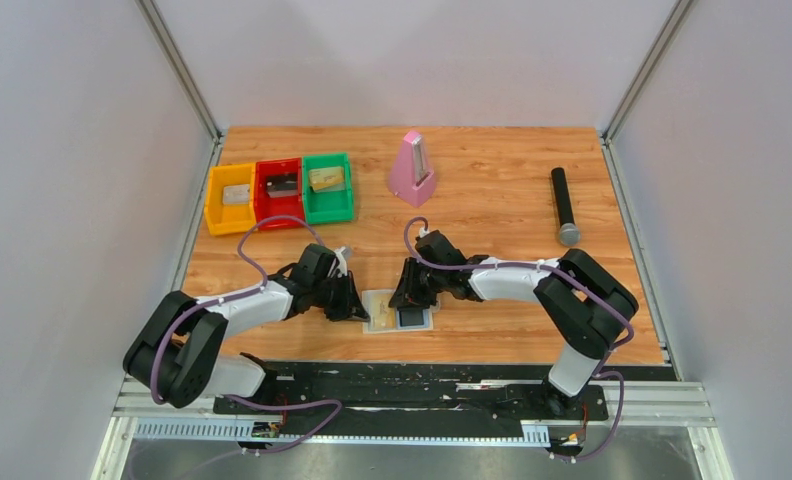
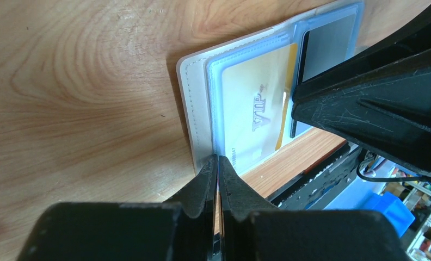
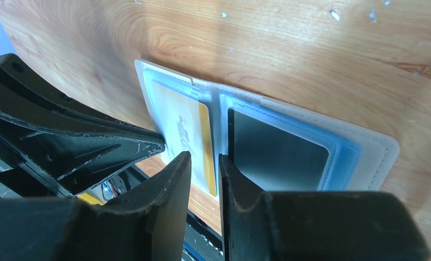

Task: Take the credit cards out of the card holder
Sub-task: Remove the credit card from the card holder.

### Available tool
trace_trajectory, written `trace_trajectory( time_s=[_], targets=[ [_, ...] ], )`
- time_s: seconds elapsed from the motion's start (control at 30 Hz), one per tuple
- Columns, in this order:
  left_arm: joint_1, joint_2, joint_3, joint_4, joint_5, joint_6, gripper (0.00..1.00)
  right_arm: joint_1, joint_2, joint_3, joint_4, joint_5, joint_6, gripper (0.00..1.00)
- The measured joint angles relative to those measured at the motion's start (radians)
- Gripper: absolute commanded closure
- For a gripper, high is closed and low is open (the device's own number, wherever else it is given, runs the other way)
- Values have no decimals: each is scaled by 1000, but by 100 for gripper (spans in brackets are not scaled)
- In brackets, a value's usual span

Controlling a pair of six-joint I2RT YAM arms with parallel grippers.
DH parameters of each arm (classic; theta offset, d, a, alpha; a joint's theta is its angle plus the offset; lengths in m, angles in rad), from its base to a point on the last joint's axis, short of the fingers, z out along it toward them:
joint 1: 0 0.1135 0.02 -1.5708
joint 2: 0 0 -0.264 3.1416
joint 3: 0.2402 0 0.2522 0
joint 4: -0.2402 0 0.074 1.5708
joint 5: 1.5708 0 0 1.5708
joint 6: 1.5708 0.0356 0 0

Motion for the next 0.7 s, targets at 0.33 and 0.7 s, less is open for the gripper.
trace_trajectory(
  time_s=[0.33,0.7],
  targets=[
    [0,-1,-1,-1,-6,3,89,0,23,2,20,-13,-5,75],
    [0,-1,-1,-1,-6,3,88,0,31,-10,65,-30,-23,100]
  ],
)
